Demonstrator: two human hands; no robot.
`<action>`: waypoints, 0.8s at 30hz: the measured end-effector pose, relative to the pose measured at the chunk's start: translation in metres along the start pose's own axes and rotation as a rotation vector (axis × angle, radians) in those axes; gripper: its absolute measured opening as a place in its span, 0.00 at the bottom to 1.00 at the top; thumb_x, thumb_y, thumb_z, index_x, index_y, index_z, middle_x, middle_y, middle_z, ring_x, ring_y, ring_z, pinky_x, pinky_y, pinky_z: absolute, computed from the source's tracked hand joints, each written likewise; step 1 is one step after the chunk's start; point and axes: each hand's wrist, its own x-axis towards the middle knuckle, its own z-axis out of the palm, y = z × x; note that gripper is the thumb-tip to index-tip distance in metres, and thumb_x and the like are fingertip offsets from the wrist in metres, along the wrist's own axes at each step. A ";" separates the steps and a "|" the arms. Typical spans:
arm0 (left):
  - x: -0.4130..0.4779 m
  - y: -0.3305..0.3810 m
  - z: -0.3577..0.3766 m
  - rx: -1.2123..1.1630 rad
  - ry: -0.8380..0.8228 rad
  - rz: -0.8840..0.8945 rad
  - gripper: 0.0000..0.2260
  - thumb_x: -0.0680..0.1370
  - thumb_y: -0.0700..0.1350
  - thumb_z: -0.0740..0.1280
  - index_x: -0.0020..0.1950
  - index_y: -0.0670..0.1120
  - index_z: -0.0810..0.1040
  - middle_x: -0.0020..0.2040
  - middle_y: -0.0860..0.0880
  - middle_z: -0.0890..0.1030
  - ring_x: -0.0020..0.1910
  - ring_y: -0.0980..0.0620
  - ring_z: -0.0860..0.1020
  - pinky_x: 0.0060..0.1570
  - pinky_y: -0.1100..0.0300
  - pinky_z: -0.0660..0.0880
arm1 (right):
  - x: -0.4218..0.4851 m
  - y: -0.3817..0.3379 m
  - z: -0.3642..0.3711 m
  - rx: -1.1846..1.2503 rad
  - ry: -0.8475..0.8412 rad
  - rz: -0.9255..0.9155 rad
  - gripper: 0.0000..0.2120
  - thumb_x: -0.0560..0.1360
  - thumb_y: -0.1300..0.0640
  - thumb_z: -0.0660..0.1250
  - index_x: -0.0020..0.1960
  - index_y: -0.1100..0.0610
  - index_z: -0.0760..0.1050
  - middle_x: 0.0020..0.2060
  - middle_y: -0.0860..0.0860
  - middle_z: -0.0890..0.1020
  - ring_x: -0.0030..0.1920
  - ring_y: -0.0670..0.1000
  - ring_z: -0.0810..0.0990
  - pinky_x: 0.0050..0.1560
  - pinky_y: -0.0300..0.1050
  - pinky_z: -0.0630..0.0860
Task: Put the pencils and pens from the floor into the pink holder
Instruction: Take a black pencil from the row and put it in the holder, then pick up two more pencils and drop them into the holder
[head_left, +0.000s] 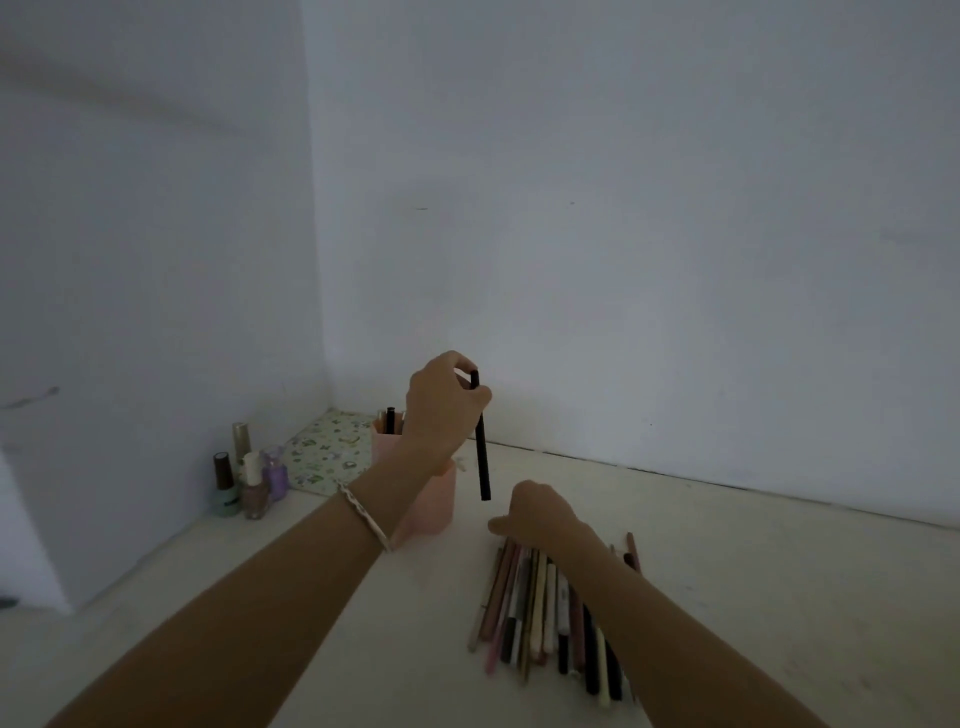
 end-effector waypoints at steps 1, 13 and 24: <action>0.000 -0.002 -0.001 -0.003 0.009 -0.003 0.10 0.73 0.40 0.70 0.53 0.46 0.78 0.40 0.49 0.81 0.36 0.51 0.81 0.43 0.55 0.81 | 0.000 -0.003 0.005 -0.032 0.004 -0.002 0.16 0.73 0.54 0.67 0.33 0.55 0.63 0.29 0.48 0.68 0.32 0.49 0.70 0.33 0.40 0.67; 0.017 -0.006 -0.035 -0.234 0.301 0.035 0.10 0.74 0.37 0.69 0.53 0.45 0.77 0.40 0.50 0.82 0.37 0.53 0.82 0.41 0.61 0.81 | 0.008 -0.008 -0.017 0.364 0.264 0.075 0.09 0.73 0.60 0.66 0.35 0.60 0.73 0.30 0.54 0.74 0.31 0.50 0.72 0.32 0.37 0.68; 0.023 -0.074 -0.053 0.152 0.272 0.053 0.08 0.76 0.40 0.67 0.54 0.44 0.78 0.48 0.45 0.81 0.47 0.45 0.80 0.51 0.50 0.77 | -0.007 -0.052 -0.099 1.094 0.980 -0.056 0.08 0.77 0.59 0.63 0.54 0.56 0.77 0.37 0.45 0.78 0.35 0.41 0.76 0.38 0.32 0.72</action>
